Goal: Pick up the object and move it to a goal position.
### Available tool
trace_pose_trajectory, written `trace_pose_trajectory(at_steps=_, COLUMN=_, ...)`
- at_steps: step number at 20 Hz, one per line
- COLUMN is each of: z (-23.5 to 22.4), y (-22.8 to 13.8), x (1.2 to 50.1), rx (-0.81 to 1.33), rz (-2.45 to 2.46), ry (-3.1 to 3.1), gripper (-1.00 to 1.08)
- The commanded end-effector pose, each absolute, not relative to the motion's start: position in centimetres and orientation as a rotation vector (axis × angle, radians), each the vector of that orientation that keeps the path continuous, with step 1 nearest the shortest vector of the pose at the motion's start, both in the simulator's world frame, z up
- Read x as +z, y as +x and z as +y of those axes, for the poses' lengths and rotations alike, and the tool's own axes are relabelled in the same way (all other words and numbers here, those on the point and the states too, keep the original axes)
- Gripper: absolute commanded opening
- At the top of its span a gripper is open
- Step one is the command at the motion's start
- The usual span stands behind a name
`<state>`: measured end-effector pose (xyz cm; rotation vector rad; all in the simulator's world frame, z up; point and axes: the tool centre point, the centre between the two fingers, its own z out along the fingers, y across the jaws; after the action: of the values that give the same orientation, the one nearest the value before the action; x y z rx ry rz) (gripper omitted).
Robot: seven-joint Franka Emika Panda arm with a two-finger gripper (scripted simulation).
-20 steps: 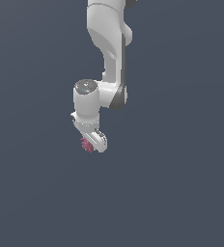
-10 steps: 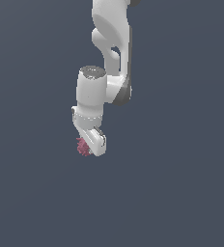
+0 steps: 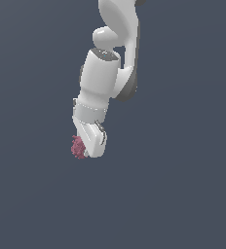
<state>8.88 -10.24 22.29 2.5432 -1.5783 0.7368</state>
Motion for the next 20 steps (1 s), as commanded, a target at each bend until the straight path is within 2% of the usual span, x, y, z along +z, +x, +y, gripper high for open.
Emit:
trace_pose_trajectory(at_steps=1, z=-10.3, y=9.6, x=24.0, rx=0.794, rz=-1.613, ry=2.498, gripper=-1.00)
trace_pose_trajectory(at_steps=20, z=-9.9, y=12.9, x=37.9, rx=1.211, rz=-1.835, ry=2.086, gripper=-1.00)
